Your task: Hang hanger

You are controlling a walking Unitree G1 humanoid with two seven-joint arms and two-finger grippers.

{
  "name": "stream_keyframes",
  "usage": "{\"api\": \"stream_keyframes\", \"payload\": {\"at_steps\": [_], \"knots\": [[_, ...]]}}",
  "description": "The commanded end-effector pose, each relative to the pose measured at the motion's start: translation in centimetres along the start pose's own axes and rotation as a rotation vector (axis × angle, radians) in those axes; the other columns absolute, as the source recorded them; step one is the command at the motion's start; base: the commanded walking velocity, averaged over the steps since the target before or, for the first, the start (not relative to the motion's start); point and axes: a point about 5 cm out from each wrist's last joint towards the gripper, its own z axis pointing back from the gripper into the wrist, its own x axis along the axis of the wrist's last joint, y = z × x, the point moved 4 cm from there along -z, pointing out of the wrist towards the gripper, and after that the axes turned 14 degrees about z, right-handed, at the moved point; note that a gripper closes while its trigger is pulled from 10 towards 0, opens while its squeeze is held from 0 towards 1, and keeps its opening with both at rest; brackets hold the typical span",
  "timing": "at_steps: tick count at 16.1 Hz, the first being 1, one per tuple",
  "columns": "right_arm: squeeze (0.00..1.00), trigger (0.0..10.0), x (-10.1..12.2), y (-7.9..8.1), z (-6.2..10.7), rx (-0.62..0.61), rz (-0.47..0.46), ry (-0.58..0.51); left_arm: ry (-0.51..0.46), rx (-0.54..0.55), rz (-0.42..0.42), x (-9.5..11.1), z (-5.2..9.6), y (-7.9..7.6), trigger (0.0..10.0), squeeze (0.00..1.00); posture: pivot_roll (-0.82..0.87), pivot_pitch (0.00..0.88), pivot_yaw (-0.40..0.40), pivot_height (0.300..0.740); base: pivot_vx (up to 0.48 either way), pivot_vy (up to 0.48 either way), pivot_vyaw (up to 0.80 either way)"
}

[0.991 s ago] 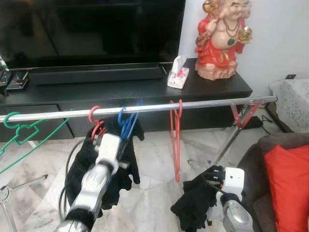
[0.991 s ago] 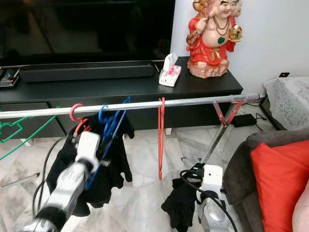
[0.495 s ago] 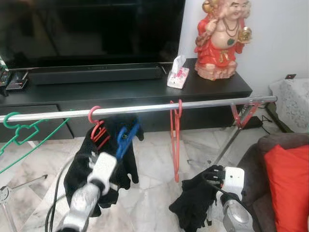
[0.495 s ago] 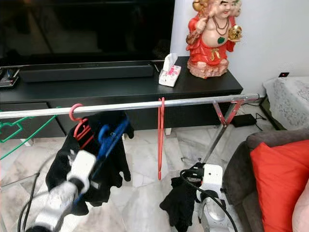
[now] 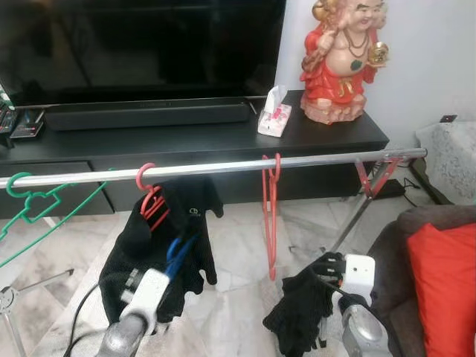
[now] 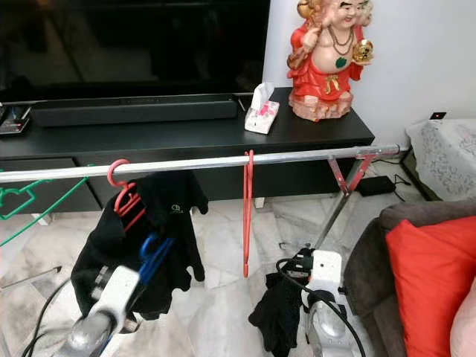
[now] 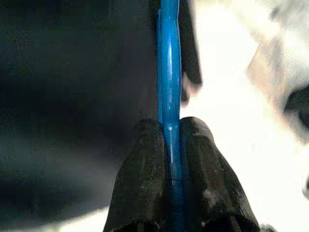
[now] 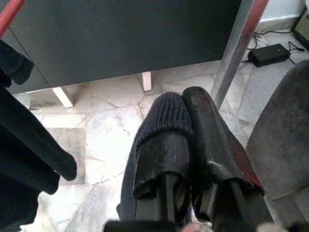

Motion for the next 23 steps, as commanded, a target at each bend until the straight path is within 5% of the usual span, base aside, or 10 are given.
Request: {"api": "stream_keyframes", "payload": {"at_steps": [1, 4, 10, 23], "knots": [[0.0, 10.0, 0.2, -0.2, -0.2, -0.003, 0.005, -0.002, 0.106, 0.064, 0.055, -2.7, 0.7, 0.9, 10.0, 0.0, -0.08, 0.0, -0.018, 0.74, 0.0, 0.0, 0.0], [0.0, 10.0, 0.4, -0.3, -0.2, -0.007, 0.007, -0.011, 0.201, 0.157, 0.148, -5.5, 1.8, 2.1, 10.0, 0.0, -0.09, 0.0, -0.017, 0.74, 0.0, 0.0, 0.0], [0.0, 10.0, 1.2, -0.1, -0.4, 0.004, 0.026, -0.046, 0.316, 0.2, 0.211, -8.8, 3.4, 2.0, 10.0, 0.0, -0.09, 0.0, -0.019, 0.74, 0.0, 0.0, 0.0], [0.0, 10.0, 1.1, 0.0, -0.3, 0.001, 0.025, -0.043, 0.324, 0.224, 0.237, -9.3, 3.8, 2.5, 10.0, 0.0, -0.08, 0.0, -0.02, 0.74, 0.0, 0.0, 0.0]]}}
